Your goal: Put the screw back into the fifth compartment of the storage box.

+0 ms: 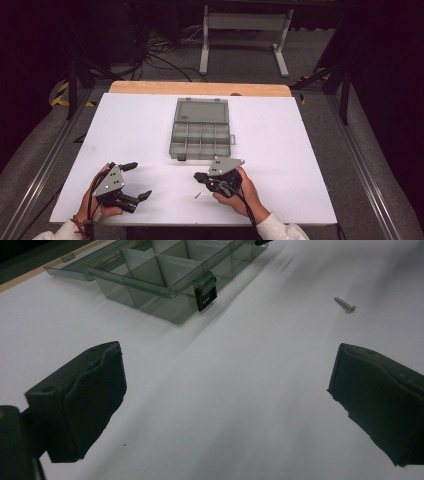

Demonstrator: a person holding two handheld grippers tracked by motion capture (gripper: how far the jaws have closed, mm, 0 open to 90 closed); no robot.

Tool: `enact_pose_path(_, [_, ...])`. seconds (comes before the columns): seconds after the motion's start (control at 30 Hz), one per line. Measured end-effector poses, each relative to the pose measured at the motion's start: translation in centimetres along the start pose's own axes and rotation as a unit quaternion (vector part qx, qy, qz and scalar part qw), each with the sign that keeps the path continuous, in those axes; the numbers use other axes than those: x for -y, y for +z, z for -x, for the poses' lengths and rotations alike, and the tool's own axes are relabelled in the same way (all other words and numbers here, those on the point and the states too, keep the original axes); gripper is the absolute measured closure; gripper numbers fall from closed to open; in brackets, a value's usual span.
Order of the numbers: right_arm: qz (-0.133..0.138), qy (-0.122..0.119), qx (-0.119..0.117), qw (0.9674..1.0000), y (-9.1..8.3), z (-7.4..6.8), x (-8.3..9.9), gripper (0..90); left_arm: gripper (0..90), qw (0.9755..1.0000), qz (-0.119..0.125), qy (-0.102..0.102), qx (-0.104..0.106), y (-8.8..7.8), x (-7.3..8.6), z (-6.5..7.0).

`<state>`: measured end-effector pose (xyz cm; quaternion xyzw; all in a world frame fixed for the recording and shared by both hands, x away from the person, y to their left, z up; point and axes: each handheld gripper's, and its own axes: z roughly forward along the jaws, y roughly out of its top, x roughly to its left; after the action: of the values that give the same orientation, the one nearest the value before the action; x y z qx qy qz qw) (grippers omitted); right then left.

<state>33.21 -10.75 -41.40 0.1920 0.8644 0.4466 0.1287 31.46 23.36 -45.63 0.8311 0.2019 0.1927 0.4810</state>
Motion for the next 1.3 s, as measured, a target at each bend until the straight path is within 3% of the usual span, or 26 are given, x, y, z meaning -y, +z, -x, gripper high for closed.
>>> enact_pose_path(0.2, [0.021, -0.011, 0.01, 0.9997, 0.8, 1.7, -2.3, 88.4, 2.7, 1.0, 0.005, -0.002, -0.003, -0.1, 0.0, 0.0])
enact_pose_path(0.37, [0.02, -0.018, 0.028, 0.9993, 1.9, 3.1, -3.9, 88.4, 2.7, 1.0, 0.004, -0.002, -0.003, -0.1, 0.0, -0.2])
enact_pose_path(0.67, [0.005, 0.008, 0.032, 0.9994, 4.7, 5.5, -5.0, 88.4, 2.7, 1.0, 0.004, -0.001, -0.002, -0.1, 0.0, -0.2])
enact_pose_path(0.77, [-0.002, 0.014, 0.045, 0.9989, 5.5, 5.9, -5.0, 88.5, 2.7, 1.0, 0.007, -0.003, 0.003, -0.1, 0.1, -0.2])
enact_pose_path(1.0, [-0.007, 0.031, 0.045, 0.9985, 6.7, 6.7, -5.0, 88.4, 2.7, 1.0, 0.008, -0.001, 0.005, -0.2, 0.1, -0.2])
enact_pose_path(1.3, [-0.017, 0.029, 0.044, 0.9984, 8.3, 6.7, -5.7, 88.4, 2.7, 0.9999, 0.007, 0.0, 0.007, -0.2, 0.1, -0.1])
